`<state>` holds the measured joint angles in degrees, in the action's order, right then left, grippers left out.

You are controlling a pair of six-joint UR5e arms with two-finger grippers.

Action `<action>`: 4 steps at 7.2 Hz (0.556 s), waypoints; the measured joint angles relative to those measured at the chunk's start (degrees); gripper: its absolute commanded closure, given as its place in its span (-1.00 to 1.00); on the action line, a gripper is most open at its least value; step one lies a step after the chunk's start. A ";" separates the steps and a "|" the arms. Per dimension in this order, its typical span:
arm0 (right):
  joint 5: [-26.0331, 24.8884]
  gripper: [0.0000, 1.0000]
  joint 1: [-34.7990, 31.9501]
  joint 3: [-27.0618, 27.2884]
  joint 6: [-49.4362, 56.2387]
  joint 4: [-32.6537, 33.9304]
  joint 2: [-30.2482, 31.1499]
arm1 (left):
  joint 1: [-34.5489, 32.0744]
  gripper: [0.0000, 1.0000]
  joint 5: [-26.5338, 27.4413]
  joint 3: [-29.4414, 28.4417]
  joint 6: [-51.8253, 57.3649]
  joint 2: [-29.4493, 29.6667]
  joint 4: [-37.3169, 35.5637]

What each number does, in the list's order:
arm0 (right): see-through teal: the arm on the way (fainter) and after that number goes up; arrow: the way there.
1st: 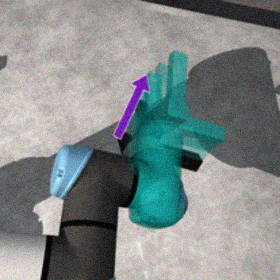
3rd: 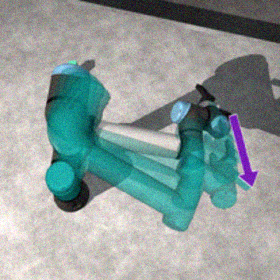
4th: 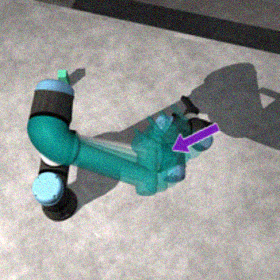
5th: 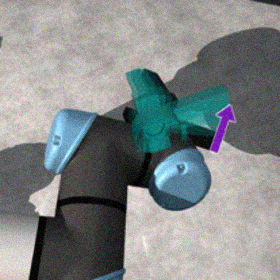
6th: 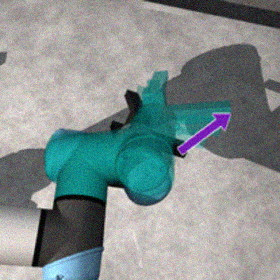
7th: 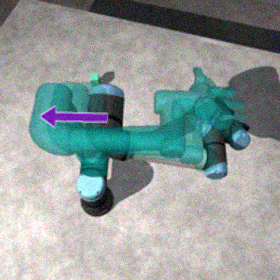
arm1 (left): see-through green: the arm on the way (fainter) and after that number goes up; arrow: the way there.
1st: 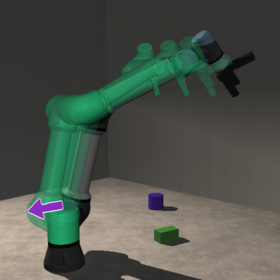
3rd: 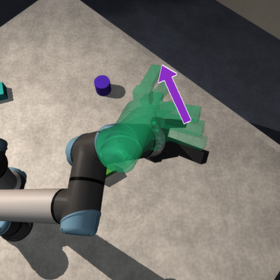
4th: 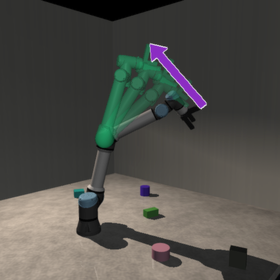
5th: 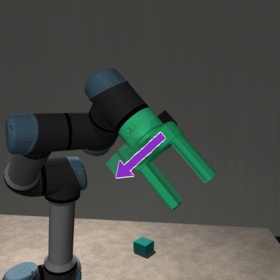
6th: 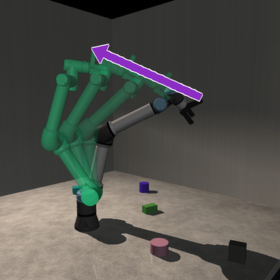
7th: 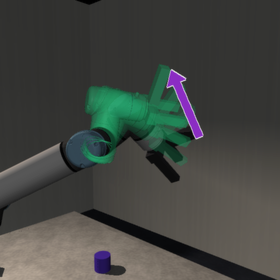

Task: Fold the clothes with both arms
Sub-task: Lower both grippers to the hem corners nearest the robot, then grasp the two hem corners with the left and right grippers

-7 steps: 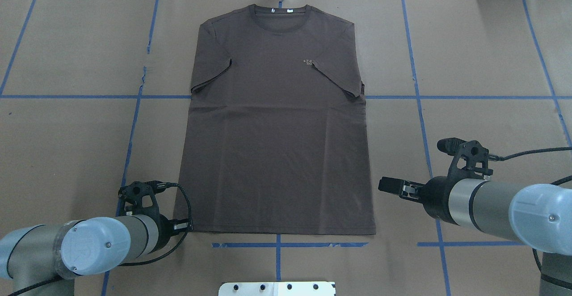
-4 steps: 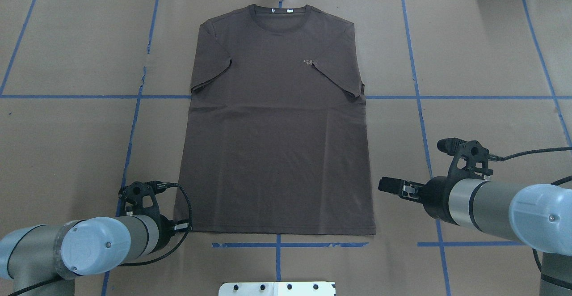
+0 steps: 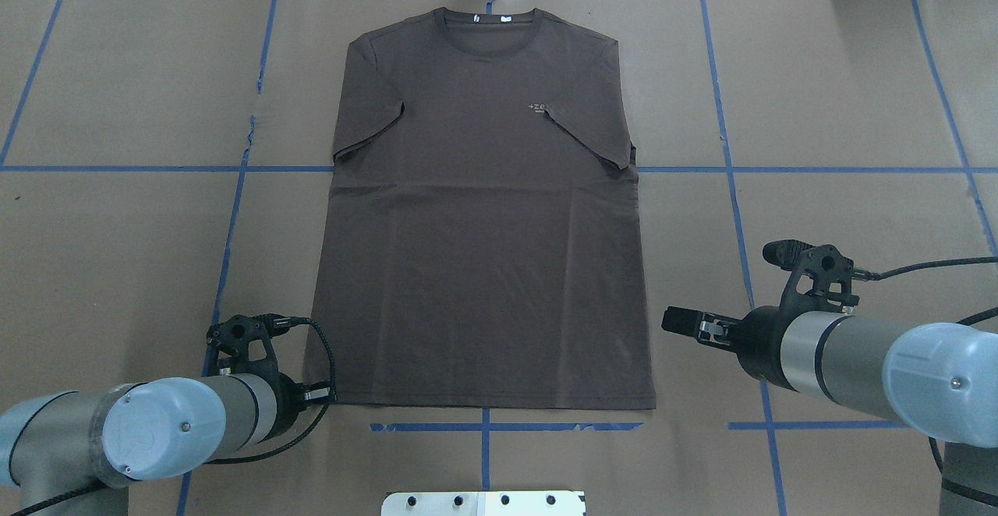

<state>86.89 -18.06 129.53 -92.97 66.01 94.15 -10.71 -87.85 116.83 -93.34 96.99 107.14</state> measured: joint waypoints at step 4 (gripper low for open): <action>-6.28 -0.17 5.45 -2.79 -6.94 12.63 -6.22 | 0.01 1.00 0.53 0.84 -0.16 0.43 0.07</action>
<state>80.61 -12.61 126.74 -99.91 78.64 87.93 -10.70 -87.32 117.67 -93.50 97.42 107.21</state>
